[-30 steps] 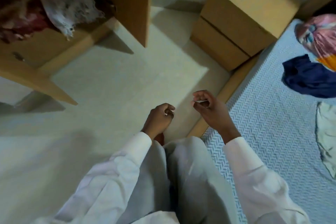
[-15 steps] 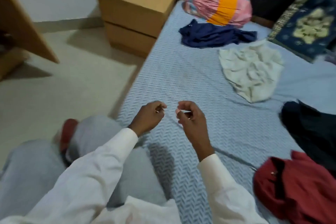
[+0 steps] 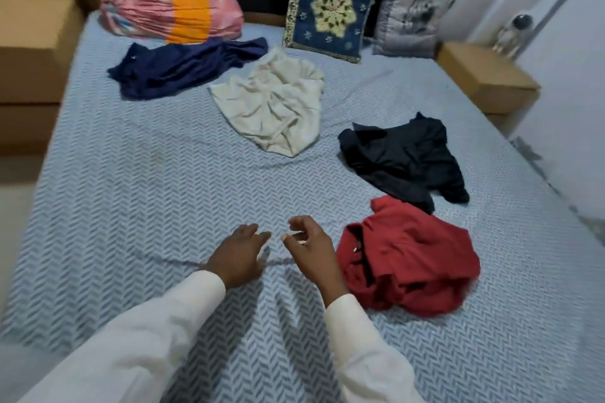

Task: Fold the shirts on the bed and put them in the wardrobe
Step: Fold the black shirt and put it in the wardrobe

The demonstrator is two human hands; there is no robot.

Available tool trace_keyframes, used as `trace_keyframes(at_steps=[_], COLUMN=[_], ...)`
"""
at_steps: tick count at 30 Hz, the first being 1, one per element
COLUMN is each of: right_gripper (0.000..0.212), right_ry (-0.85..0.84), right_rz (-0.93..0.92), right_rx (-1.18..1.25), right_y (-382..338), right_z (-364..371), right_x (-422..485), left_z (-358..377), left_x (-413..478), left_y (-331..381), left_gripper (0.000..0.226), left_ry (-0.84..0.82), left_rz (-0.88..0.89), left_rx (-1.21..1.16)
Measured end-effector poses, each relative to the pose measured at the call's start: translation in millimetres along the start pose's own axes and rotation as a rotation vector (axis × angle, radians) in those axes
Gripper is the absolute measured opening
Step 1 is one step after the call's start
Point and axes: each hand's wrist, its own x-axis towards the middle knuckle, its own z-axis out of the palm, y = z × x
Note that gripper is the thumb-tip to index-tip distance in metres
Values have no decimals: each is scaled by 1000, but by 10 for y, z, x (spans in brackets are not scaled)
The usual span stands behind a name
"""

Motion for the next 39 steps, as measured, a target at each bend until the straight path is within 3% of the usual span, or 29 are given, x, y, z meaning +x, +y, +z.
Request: trace_keyframes(at_steps=[3, 7, 13, 19, 22, 27, 28, 30, 31, 34, 37, 39], right_gripper=[40, 51, 59, 37, 26, 48, 45, 18, 12, 26, 26, 33], right_ry=[8, -20, 33, -152, -169, -124, -118, -130, -151, -228, -375, -518], right_rz=[60, 128, 215, 338, 331, 317, 305, 271, 223, 109, -70, -128], right_rx=[-137, -309, -577, -907, -931, -937, -885, -741, -680, -520, -418, -368], right_y=[171, 405, 605, 739, 598, 533, 519, 460, 445, -20, -525, -768], right_z=[-211, -421, -845, -1300, -1339, -1247, -1226, -1111, -1020, -609, -143, 181], right_x=[222, 533, 1357, 2057, 2241, 2483, 2501, 2493, 2496, 2175, 1721, 1450], left_z=[-55, -122, -123, -33, -19, 33, 38, 44, 57, 67, 28, -12], left_x=[143, 317, 465, 528, 552, 559, 555, 548, 553, 523, 456, 427], left_y=[36, 3, -53, -19, -36, -13, 1, 11, 8, -28, -115, -302], left_gripper=[87, 104, 123, 120, 123, 125, 124, 120, 117, 114, 116, 96], left_ry=[-137, -128, -162, -140, -148, -125, -116, -97, -83, -70, -60, -3], left_rz=[-55, -94, -164, -218, -220, -238, -241, -247, -246, -224, -177, -124], left_rx=[101, 224, 214, 241, 240, 238, 242, 236, 226, 193, 113, -91])
